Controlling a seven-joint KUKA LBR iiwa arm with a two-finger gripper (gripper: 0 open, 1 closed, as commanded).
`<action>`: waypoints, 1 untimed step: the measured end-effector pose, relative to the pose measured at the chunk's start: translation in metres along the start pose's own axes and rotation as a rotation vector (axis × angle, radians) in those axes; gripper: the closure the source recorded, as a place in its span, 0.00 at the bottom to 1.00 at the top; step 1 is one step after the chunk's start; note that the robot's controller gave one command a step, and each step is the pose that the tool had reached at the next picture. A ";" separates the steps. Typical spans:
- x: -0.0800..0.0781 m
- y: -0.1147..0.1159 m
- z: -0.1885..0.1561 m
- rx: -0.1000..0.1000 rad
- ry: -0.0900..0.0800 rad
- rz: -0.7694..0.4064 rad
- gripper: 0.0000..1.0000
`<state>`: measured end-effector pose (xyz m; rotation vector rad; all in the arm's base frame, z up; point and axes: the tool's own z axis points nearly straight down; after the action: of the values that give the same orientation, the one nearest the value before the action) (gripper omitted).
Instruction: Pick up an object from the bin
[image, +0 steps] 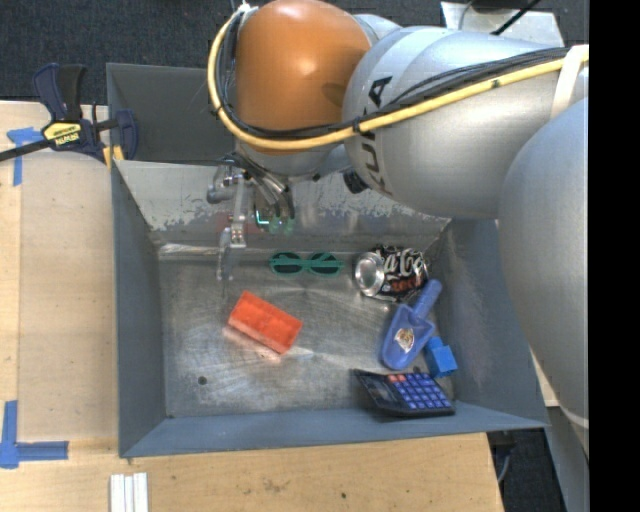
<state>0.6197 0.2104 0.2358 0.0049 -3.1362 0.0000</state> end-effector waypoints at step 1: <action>-0.002 -0.001 -0.005 -0.002 -0.009 0.003 0.00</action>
Offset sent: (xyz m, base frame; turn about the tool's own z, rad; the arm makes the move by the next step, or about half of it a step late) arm -0.0529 -0.0683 -0.1658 -0.0440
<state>0.6216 0.2093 0.2410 0.0008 -3.1449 -0.0026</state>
